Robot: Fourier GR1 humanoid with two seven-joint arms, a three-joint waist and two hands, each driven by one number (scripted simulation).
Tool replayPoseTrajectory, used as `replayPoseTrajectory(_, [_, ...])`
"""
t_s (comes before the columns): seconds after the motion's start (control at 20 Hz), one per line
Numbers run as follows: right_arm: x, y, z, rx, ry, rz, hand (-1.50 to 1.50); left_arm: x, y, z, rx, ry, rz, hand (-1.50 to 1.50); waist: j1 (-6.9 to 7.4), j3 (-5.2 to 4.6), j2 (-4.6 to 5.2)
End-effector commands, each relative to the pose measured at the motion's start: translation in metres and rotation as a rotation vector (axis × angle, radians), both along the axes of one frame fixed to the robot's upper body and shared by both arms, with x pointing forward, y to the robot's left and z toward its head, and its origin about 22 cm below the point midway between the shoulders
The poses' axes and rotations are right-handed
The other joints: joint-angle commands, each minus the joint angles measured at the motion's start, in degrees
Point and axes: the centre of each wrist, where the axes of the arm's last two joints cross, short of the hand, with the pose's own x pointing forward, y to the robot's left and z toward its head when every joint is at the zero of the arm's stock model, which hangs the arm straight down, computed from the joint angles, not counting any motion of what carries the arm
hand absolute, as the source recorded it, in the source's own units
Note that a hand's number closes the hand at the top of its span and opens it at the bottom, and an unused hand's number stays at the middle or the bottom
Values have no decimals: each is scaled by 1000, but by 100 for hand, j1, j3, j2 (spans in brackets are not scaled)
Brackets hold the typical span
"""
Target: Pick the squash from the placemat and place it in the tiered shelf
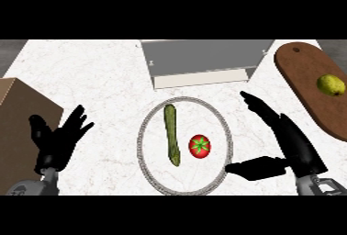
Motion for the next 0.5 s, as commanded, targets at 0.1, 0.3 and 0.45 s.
replayPoseTrajectory(0.1, [0, 56, 40, -133, 99, -25, -150, -15, -15, -17, 10, 49, -16, 0, 75, -32, 26])
replayPoseTrajectory(0.3, [19, 88, 53, -190, 110, -106, -150, -6, 0, -17, 4, 50, -7, 0, 48, -27, 36])
replayPoseTrajectory(0.45, [39, 109, 47, -278, 139, -147, -150, 9, -17, -7, 5, 42, -12, 0, 42, -24, 44])
